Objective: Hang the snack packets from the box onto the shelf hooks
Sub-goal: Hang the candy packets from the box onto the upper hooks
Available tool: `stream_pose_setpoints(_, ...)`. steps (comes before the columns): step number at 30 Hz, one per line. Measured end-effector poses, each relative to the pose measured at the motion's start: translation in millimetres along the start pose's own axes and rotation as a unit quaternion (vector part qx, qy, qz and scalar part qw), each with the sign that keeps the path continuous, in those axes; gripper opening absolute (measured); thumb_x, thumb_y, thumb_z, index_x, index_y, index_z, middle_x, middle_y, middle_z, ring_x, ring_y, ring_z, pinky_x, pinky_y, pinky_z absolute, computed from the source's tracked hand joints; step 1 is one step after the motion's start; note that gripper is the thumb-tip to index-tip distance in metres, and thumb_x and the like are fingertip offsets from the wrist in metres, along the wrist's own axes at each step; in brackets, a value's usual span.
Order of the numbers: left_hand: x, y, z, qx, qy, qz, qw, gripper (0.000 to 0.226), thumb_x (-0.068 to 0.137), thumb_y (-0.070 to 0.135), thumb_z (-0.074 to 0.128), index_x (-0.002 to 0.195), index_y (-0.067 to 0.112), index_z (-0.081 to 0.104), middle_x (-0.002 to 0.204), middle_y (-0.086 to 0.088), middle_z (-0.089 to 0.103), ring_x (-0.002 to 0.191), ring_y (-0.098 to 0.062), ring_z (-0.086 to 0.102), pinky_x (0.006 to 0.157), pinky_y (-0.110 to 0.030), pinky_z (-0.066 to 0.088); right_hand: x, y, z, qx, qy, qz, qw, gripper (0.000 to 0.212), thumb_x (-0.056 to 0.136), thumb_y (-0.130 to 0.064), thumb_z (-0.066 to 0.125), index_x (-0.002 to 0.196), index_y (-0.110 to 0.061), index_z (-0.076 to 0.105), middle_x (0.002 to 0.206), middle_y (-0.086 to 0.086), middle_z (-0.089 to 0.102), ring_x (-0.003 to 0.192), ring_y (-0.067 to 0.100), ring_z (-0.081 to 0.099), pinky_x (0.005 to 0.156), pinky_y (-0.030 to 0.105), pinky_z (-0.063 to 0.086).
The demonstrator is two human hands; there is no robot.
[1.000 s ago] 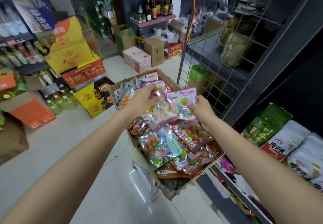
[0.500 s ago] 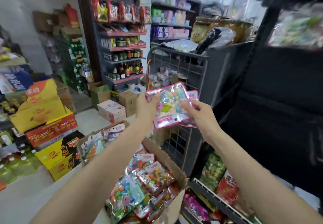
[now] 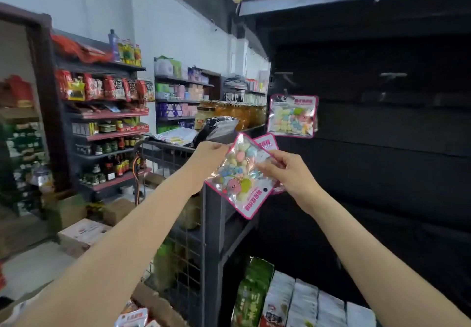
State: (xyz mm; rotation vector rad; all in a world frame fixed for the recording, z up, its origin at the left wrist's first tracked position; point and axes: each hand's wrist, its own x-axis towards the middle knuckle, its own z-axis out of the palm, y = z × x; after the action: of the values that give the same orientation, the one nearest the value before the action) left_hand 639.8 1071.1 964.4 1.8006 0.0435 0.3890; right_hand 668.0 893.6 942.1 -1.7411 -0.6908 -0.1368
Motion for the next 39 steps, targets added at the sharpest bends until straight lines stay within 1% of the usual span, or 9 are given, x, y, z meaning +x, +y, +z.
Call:
stream_pose_setpoints(5, 8, 9, 25, 0.054, 0.106, 0.088, 0.989, 0.018, 0.092, 0.015, 0.056, 0.095, 0.010, 0.073, 0.085, -0.004, 0.069, 0.081, -0.016, 0.061, 0.070, -0.028, 0.049, 2, -4, -23, -0.005, 0.062, 0.009, 0.998, 0.002, 0.085, -0.011, 0.068, 0.087, -0.011, 0.067, 0.086, 0.008, 0.072, 0.072, 0.011, 0.070, 0.060, 0.024, 0.056)
stream_pose_setpoints(8, 9, 11, 27, 0.200, 0.196, 0.220, 0.934, 0.020, 0.095, 0.012, 0.053, 0.110, 0.013, 0.064, 0.097, -0.007, 0.068, 0.079, -0.016, 0.057, 0.073, -0.026, 0.042, 7, -3, -36, -0.107, 0.110, -0.017, 0.988, 0.012, 0.084, -0.017, 0.070, 0.084, -0.005, 0.066, 0.082, 0.007, 0.068, 0.069, 0.012, 0.064, 0.061, 0.021, 0.046)
stream_pose_setpoints(12, 12, 13, 29, 0.378, 0.132, 0.338, 0.852, 0.019, 0.095, 0.002, 0.045, 0.106, 0.010, 0.059, 0.101, -0.007, 0.062, 0.089, -0.022, 0.060, 0.081, -0.030, 0.047, 11, -14, -50, -0.311, 0.055, -0.083, 0.945, 0.012, 0.088, -0.017, 0.064, 0.090, -0.005, 0.064, 0.084, -0.001, 0.057, 0.078, 0.011, 0.052, 0.067, 0.027, 0.035)
stream_pose_setpoints(17, 16, 20, 40, 0.372, 0.011, 0.332, 0.867, 0.024, 0.096, 0.006, 0.041, 0.104, 0.005, 0.065, 0.100, -0.003, 0.059, 0.090, -0.012, 0.051, 0.073, -0.014, 0.031, 21, -30, -46, -0.427, -0.016, -0.155, 0.891, 0.008, 0.086, -0.016, 0.067, 0.090, -0.009, 0.068, 0.091, 0.004, 0.065, 0.085, 0.019, 0.059, 0.077, 0.036, 0.048)
stream_pose_setpoints(22, 14, 19, 44, 0.318, -0.008, 0.304, 0.898, 0.036, 0.096, 0.032, 0.049, 0.083, 0.002, 0.064, 0.072, -0.005, 0.053, 0.059, -0.009, 0.041, 0.056, -0.016, 0.031, 34, -32, -47, -0.364, 0.047, -0.183, 0.912, 0.011, 0.080, -0.014, 0.073, 0.075, -0.009, 0.065, 0.064, -0.008, 0.053, 0.059, 0.000, 0.045, 0.056, 0.013, 0.034)
stream_pose_setpoints(26, 21, 19, 39, 0.283, 0.081, 0.319, 0.901, 0.033, 0.095, 0.027, 0.052, 0.071, 0.005, 0.058, 0.061, -0.003, 0.049, 0.055, -0.011, 0.039, 0.055, -0.014, 0.031, 35, -14, -50, -0.201, 0.123, -0.100, 0.967, 0.022, 0.081, -0.029, 0.073, 0.090, -0.017, 0.057, 0.081, -0.014, 0.055, 0.071, -0.002, 0.050, 0.061, 0.010, 0.037)
stream_pose_setpoints(29, 25, 20, 33, 0.234, 0.136, 0.306, 0.913, 0.041, 0.095, 0.027, 0.052, 0.065, -0.001, 0.054, 0.055, -0.002, 0.042, 0.052, -0.013, 0.033, 0.051, -0.015, 0.028, 33, 1, -56, -0.049, 0.090, 0.017, 0.995, 0.030, 0.083, -0.035, 0.069, 0.103, -0.014, 0.062, 0.090, -0.006, 0.066, 0.078, 0.008, 0.062, 0.070, 0.021, 0.052)
stream_pose_setpoints(33, 30, 21, 29, 0.240, 0.157, 0.269, 0.919, 0.048, 0.092, 0.037, 0.054, 0.055, 0.007, 0.051, 0.050, 0.001, 0.041, 0.048, -0.010, 0.033, 0.053, -0.016, 0.030, 41, -1, -59, 0.076, 0.140, 0.000, 0.987, 0.013, 0.089, -0.015, 0.064, 0.100, -0.009, 0.068, 0.089, 0.003, 0.072, 0.078, 0.013, 0.071, 0.070, 0.028, 0.059)
stream_pose_setpoints(39, 36, 31, 15, 0.287, 0.216, 0.258, 0.897, 0.032, 0.088, 0.035, 0.061, 0.089, 0.005, 0.071, 0.092, -0.005, 0.068, 0.089, -0.017, 0.059, 0.081, -0.023, 0.036, 73, -28, -70, 0.002, 0.253, -0.046, 0.966, 0.020, 0.094, -0.024, 0.057, 0.092, -0.006, 0.065, 0.093, 0.011, 0.070, 0.085, 0.025, 0.070, 0.074, 0.049, 0.058)
